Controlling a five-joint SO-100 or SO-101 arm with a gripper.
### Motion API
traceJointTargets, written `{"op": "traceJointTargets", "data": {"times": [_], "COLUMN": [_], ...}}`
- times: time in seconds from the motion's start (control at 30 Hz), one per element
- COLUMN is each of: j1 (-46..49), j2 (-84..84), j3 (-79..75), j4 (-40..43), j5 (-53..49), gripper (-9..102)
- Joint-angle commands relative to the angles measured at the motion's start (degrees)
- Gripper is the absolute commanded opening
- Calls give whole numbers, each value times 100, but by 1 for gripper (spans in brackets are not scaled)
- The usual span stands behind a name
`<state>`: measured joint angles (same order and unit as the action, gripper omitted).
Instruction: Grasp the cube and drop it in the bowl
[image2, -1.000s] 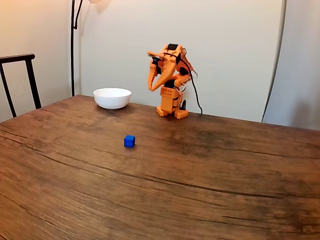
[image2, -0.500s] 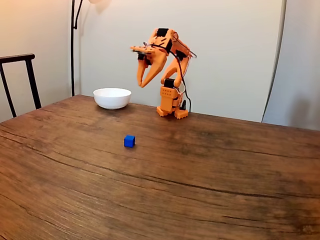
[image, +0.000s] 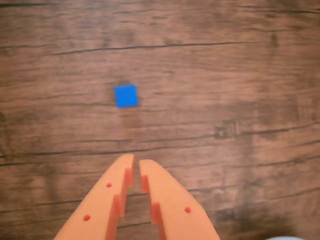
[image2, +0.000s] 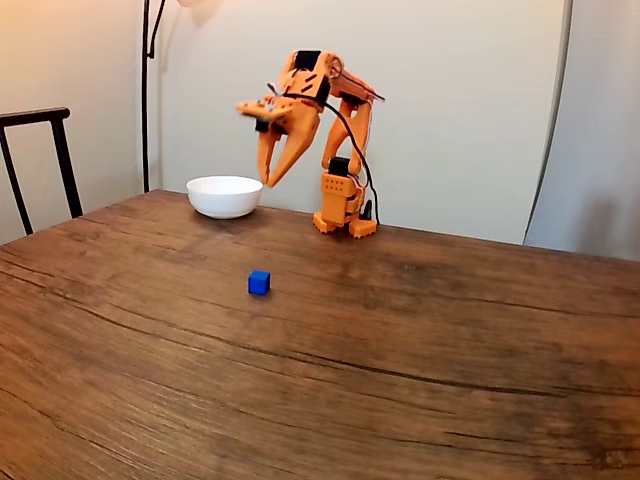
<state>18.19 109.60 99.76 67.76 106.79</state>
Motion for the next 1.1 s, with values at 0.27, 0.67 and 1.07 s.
{"op": "traceJointTargets", "data": {"times": [0.27, 0.67, 1.07], "j1": [-97, -193, -378], "j2": [-1503, -2145, -2742], "j3": [-1116, -1274, -1283], "j4": [-70, -79, -97], "j5": [18, 26, 35], "gripper": [0, 39, 54]}}
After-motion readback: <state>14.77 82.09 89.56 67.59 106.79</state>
